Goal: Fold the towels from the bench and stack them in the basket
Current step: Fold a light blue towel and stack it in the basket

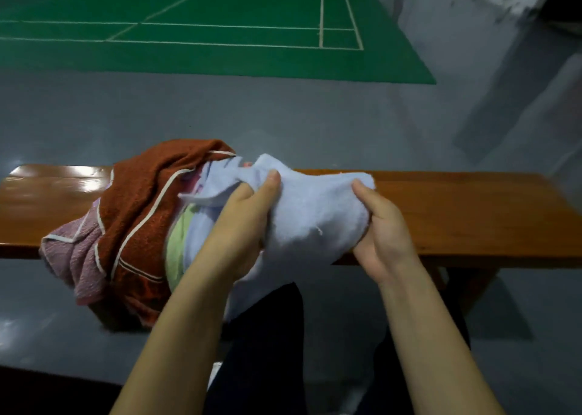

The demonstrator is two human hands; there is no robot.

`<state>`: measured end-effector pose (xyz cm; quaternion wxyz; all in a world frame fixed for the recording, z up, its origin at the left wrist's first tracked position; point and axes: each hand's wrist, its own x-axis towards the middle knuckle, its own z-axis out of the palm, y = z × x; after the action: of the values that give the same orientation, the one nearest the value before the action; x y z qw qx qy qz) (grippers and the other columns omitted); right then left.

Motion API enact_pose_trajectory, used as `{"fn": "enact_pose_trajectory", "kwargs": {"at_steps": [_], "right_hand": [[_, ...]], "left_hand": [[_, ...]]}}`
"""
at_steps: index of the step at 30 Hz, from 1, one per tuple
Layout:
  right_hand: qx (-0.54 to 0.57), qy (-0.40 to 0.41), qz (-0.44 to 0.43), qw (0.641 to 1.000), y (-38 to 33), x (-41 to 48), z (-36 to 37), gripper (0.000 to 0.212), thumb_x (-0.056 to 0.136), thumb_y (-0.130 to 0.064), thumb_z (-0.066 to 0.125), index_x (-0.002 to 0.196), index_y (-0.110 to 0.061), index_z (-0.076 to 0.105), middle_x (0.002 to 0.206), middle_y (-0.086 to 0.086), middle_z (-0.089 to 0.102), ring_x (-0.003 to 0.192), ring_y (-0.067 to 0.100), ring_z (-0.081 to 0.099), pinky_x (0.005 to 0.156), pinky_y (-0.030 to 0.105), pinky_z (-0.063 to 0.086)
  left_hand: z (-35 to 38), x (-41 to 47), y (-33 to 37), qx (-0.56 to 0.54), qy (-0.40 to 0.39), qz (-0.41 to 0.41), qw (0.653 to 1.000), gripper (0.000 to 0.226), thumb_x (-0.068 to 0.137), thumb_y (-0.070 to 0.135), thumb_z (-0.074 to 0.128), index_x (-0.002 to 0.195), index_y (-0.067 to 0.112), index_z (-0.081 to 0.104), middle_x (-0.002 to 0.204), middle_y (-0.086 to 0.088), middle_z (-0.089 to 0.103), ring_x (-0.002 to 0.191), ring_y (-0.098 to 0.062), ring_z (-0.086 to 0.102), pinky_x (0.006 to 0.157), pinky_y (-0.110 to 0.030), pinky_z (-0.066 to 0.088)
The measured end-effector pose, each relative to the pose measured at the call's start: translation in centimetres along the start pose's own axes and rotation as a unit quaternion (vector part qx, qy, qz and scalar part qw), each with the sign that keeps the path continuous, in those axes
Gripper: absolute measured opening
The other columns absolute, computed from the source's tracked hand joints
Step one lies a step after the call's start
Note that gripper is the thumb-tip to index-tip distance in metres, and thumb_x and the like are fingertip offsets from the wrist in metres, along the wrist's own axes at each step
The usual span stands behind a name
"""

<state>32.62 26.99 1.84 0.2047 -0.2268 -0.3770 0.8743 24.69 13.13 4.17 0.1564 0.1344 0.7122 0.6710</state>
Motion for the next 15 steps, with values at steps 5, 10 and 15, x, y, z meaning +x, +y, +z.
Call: {"fn": "enact_pose_trajectory", "kwargs": {"at_steps": [5,10,15], "right_hand": [[-0.096,0.0,-0.099,0.99,-4.1,-4.1,-4.0,0.033,0.087,-0.018,0.059,0.119,-0.008,0.059,0.112,0.007,0.07,0.102,0.02,0.068,0.075,0.026,0.056],[-0.185,0.088,-0.021,0.979,-4.7,-6.6,-9.0,0.013,0.091,-0.014,0.058,0.102,-0.011,0.065,0.093,0.0,0.073,0.092,0.014,0.068,0.072,0.018,0.052],[-0.035,0.028,-0.043,0.998,-5.2,-7.6,-9.7,0.024,0.096,-0.008,0.043,0.111,-0.001,0.061,0.104,0.012,0.07,0.102,0.019,0.065,0.089,0.027,0.052]], "left_hand": [[2.5,-0.6,2.0,0.166,-0.062,0.049,0.983,0.018,0.092,0.042,0.055,0.102,0.027,0.05,0.088,0.02,0.053,0.09,-0.001,0.053,0.082,-0.023,0.041],[3.9,-1.2,1.4,0.338,-0.173,0.063,0.923,0.036,0.083,0.039,0.068,0.099,0.006,0.066,0.095,-0.011,0.07,0.087,-0.021,0.065,0.07,-0.034,0.052],[5.9,-2.9,0.4,0.145,-0.173,0.122,0.966,0.013,0.097,0.019,0.05,0.1,0.026,0.061,0.088,0.017,0.064,0.086,0.013,0.057,0.086,-0.014,0.046]]}}
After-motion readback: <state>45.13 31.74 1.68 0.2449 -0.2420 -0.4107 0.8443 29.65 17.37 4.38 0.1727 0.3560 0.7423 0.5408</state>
